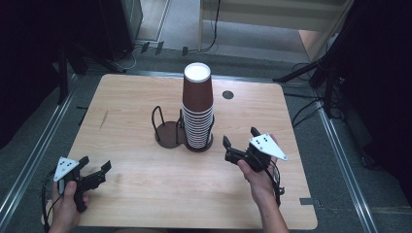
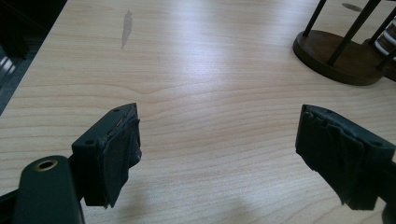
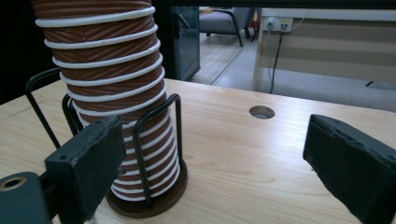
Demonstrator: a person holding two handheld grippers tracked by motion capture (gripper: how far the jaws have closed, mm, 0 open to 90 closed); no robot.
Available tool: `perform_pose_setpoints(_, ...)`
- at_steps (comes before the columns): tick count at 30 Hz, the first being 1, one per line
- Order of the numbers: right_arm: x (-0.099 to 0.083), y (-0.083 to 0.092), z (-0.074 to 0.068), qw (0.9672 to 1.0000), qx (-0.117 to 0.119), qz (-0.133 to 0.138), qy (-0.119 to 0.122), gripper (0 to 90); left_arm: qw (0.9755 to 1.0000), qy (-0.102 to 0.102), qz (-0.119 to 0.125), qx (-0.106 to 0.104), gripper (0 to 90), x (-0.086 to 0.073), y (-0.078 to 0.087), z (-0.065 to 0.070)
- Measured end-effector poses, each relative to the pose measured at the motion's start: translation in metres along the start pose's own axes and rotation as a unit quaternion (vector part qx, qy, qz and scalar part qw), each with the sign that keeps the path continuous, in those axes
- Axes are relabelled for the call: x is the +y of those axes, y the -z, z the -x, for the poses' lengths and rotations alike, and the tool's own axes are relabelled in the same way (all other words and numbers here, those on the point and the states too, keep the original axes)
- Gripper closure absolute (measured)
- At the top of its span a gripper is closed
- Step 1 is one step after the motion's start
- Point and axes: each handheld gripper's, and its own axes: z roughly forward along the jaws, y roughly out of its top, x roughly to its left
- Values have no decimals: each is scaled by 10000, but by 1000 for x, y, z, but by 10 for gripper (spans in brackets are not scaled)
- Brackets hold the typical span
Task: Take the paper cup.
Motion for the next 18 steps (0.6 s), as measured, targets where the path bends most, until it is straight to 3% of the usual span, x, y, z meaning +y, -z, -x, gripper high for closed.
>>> perform_pose_setpoints(18, 20, -21, -14, 9999, 38, 119, 110, 20, 10000, -5, 19, -4, 145, 0, 0, 1)
